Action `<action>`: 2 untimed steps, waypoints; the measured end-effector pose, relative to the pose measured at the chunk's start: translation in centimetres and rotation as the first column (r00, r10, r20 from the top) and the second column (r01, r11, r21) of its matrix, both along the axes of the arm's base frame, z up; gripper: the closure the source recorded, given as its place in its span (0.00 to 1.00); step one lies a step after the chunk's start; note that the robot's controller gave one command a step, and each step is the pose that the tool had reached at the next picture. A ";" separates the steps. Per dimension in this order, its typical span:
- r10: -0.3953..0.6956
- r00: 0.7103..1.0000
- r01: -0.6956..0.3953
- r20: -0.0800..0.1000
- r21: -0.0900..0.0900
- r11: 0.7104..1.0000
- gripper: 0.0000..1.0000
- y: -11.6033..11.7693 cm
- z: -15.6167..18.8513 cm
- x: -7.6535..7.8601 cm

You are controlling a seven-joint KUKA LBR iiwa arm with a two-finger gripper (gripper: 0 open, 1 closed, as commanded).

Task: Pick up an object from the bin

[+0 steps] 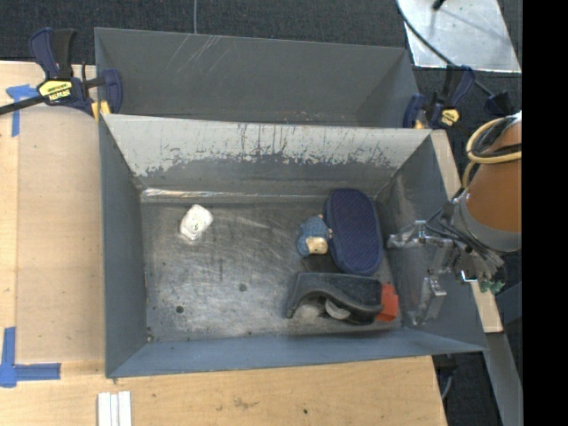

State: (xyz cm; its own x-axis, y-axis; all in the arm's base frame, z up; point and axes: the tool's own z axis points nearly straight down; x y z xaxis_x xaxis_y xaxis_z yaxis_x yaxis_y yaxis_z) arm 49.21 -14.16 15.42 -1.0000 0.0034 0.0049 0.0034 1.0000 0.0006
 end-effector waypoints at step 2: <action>-0.089 0.994 0.090 0.061 -0.012 0.996 1.00 3.2 -7.1 3.4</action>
Offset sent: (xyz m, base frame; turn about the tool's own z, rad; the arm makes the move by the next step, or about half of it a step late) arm 0.0197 0.0384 -0.0842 0.0862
